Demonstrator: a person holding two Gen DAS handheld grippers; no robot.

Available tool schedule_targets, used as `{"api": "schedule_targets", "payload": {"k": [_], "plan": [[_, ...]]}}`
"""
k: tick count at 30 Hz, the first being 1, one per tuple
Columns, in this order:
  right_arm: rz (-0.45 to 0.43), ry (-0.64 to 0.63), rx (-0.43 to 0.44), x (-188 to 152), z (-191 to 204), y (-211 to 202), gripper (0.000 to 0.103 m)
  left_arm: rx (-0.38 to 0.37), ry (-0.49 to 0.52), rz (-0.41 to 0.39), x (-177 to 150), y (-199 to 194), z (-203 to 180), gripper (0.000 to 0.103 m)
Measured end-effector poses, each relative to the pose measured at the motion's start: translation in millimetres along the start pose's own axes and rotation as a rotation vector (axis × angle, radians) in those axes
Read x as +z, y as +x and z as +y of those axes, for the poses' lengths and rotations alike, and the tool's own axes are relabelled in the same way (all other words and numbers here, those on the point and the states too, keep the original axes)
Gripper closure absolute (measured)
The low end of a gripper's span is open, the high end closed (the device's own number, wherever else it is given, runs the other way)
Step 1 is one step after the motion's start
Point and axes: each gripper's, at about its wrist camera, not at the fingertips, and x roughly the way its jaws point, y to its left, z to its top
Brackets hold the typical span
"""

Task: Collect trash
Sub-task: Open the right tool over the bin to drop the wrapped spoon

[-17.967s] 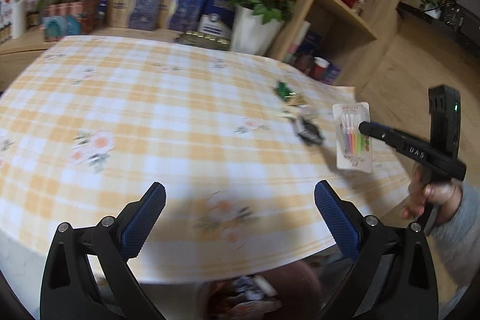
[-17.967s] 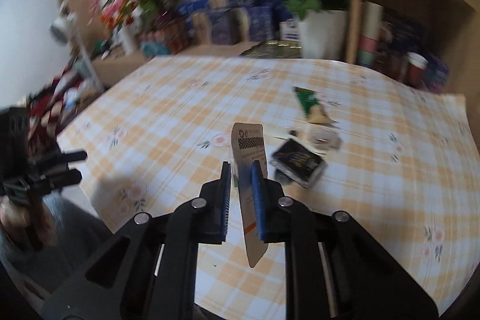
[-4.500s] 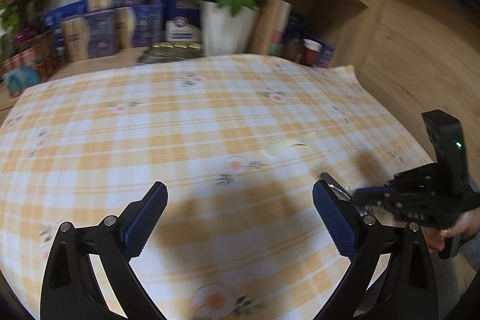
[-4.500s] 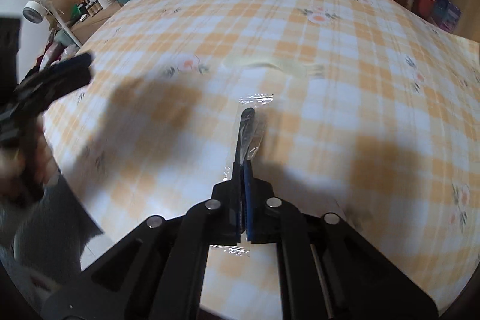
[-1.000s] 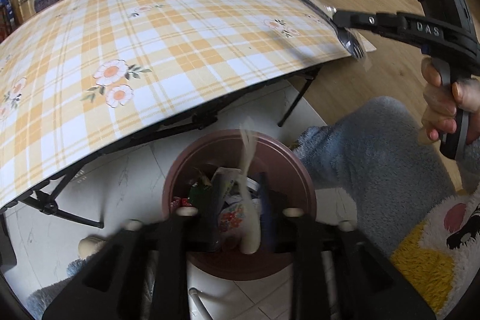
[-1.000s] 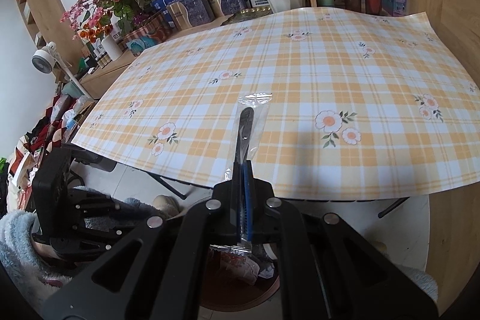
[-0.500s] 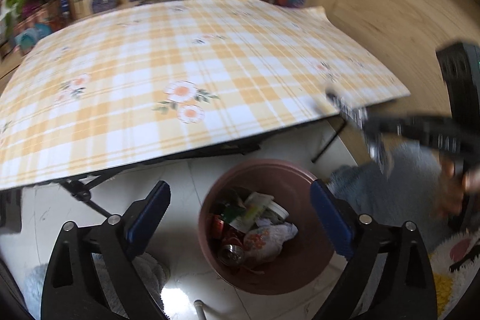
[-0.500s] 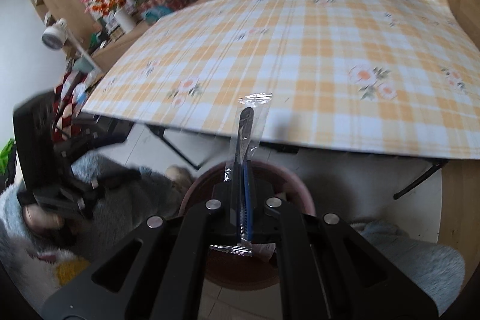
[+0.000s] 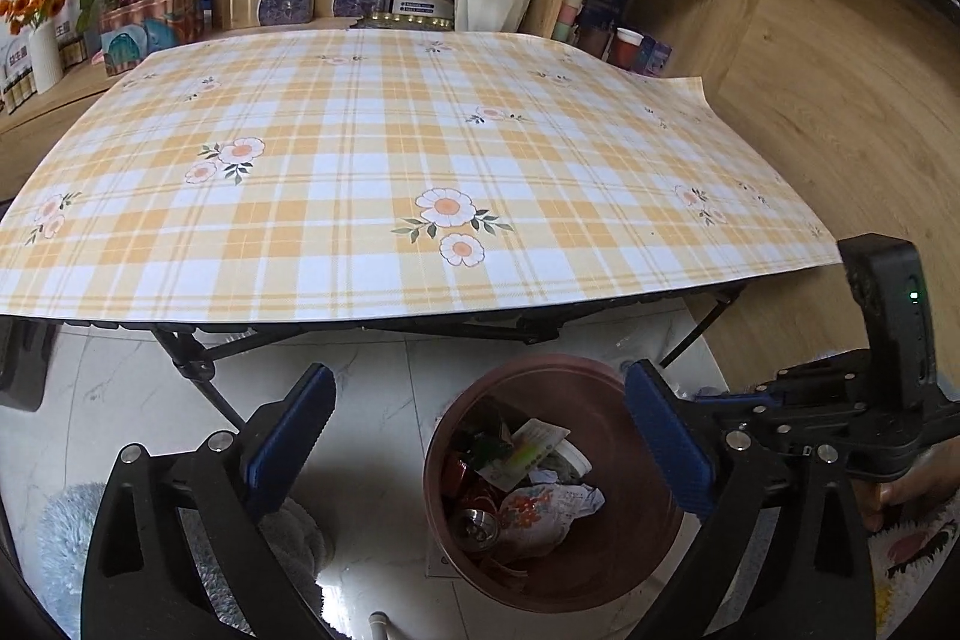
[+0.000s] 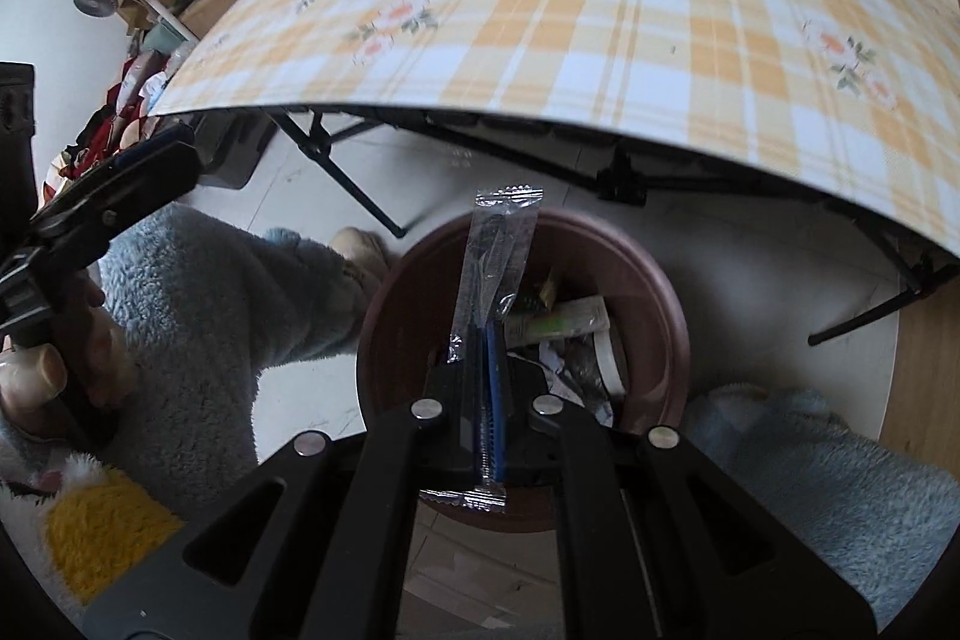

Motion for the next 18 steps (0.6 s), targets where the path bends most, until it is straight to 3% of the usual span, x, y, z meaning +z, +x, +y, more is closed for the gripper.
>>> {"api": "schedule_targets", "payload": {"k": [5,7,9,10,12,14,18], "plan": [[0.013,0.015,-0.012,0.1,-1.9,7.5,0.096,-0.003,0.01,0.003,-1.5,1.6,-1.8,0.008],[0.006,0.027,-0.013,1.1,-5.4,6.4,0.09,-0.003,0.006,0.001,-1.6,1.4,-1.6,0.008],[-0.014,0.043,-0.026,2.2,-9.2,3.3,0.066,-0.001,0.0,0.0,-1.6,1.4,-0.9,0.008],[-0.026,0.048,-0.027,2.6,-10.7,1.0,0.059,0.0,-0.003,-0.001,-1.8,1.2,-0.5,0.008],[-0.058,0.054,-0.048,3.6,-12.9,-4.8,0.031,0.002,-0.007,-0.001,-1.9,0.9,0.8,0.008],[-0.086,0.058,-0.09,4.5,-15.4,-9.9,0.012,0.004,-0.01,-0.002,-1.4,1.0,1.8,0.008],[-0.116,0.082,-0.132,5.3,-24.7,-17.5,0.006,0.003,-0.008,-0.004,-1.1,0.9,2.0,0.008]]}}
